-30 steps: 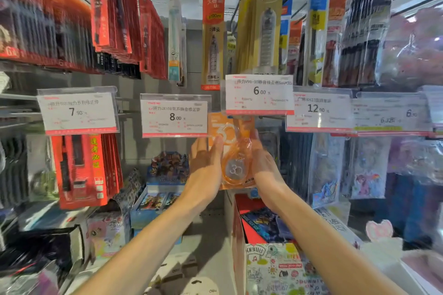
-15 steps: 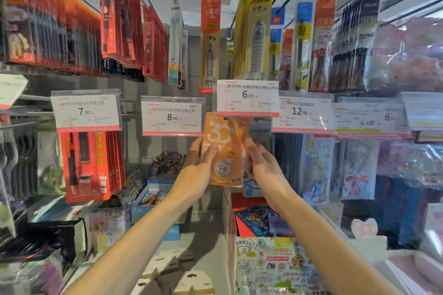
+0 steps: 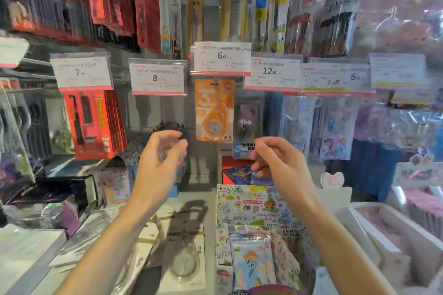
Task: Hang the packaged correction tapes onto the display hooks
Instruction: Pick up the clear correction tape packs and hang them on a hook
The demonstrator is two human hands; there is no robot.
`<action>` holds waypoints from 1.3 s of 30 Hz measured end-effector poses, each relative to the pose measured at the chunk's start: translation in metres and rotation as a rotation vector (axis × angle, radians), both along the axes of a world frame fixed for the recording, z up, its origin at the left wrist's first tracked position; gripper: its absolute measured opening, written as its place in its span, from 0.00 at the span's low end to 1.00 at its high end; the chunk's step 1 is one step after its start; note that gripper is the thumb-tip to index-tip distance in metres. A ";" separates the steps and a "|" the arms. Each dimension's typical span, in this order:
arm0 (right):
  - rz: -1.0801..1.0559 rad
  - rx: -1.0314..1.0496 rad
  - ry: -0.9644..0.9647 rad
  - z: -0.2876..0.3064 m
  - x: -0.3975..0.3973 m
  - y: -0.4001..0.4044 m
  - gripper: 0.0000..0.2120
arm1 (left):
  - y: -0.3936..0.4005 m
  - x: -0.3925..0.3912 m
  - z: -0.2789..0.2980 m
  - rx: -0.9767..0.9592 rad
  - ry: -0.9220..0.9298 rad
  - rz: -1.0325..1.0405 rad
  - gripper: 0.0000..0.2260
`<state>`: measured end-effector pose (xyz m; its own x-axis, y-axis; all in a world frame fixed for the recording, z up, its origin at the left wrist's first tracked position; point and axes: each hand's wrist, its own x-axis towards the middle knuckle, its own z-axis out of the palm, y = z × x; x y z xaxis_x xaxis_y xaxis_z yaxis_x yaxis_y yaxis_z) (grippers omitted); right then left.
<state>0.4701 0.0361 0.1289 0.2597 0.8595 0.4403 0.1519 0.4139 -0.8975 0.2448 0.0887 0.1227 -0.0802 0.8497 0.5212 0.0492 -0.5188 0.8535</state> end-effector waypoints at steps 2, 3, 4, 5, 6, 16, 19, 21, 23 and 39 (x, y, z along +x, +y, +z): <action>0.038 -0.028 0.024 -0.016 -0.001 -0.013 0.05 | -0.019 -0.001 -0.010 -0.020 -0.041 -0.016 0.06; 0.054 -0.043 0.039 -0.023 -0.002 -0.019 0.05 | -0.028 -0.002 -0.016 -0.028 -0.051 -0.018 0.06; 0.067 -0.058 0.048 -0.031 -0.004 -0.024 0.06 | -0.037 -0.004 -0.023 -0.037 -0.056 -0.017 0.06; 0.077 -0.072 0.050 -0.037 -0.006 -0.028 0.06 | -0.045 -0.006 -0.029 -0.045 -0.065 -0.016 0.05; 0.085 -0.087 0.049 -0.043 -0.009 -0.033 0.05 | -0.053 -0.009 -0.036 -0.054 -0.075 -0.014 0.06; 0.031 -0.161 0.066 -0.074 -0.075 -0.056 0.04 | -0.074 -0.075 -0.071 -0.139 -0.182 -0.084 0.06; -0.015 -0.136 0.050 -0.080 -0.110 -0.053 0.04 | -0.066 -0.122 -0.080 -0.156 -0.171 -0.110 0.06; -0.053 -0.125 0.025 -0.085 -0.137 -0.048 0.03 | -0.058 -0.158 -0.084 -0.170 -0.151 -0.137 0.06; -0.077 -0.135 0.010 -0.090 -0.161 -0.042 0.03 | -0.047 -0.192 -0.087 -0.195 -0.142 -0.167 0.06; -0.129 -0.551 -0.483 -0.152 -0.217 0.010 0.04 | 0.045 -0.254 -0.127 -0.308 0.604 -0.371 0.10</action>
